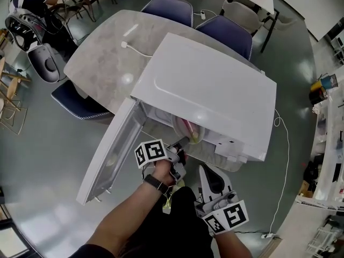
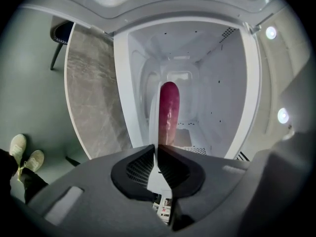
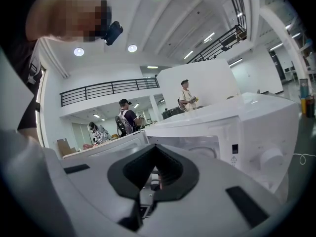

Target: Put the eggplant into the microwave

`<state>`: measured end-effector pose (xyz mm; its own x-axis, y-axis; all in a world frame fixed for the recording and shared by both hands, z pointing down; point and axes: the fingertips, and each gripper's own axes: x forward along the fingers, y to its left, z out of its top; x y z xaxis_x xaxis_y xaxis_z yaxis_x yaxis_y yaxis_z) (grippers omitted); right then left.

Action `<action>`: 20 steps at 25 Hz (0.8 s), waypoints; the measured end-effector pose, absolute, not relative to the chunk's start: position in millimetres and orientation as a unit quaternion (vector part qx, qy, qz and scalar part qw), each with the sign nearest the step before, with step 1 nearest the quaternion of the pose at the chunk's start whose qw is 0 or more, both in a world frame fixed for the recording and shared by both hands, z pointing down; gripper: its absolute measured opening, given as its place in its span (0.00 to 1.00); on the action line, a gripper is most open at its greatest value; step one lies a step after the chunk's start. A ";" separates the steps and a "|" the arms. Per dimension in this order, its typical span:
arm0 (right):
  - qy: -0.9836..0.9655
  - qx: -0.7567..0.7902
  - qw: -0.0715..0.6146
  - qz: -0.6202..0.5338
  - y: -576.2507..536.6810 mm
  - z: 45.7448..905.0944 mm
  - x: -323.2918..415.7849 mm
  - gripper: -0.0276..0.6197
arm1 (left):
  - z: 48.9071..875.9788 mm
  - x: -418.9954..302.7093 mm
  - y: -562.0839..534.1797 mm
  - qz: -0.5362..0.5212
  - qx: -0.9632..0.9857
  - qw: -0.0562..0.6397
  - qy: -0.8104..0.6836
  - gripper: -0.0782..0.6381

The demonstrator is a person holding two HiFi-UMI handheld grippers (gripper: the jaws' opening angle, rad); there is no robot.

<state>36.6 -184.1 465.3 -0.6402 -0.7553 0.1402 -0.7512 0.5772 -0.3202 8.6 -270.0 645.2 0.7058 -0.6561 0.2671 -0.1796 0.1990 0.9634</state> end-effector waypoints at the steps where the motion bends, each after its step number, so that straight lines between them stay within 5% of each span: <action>1: 0.888 -0.425 0.005 -0.177 -184.7 466.6 38.0 0.05 | 647.8 8.3 -271.7 -0.171 0.608 0.695 -0.345 0.14; 20: 0.888 -0.420 0.004 -0.190 -187.9 476.7 42.2 0.05 | 652.9 1.0 -306.2 -0.144 0.620 0.676 -0.370 0.14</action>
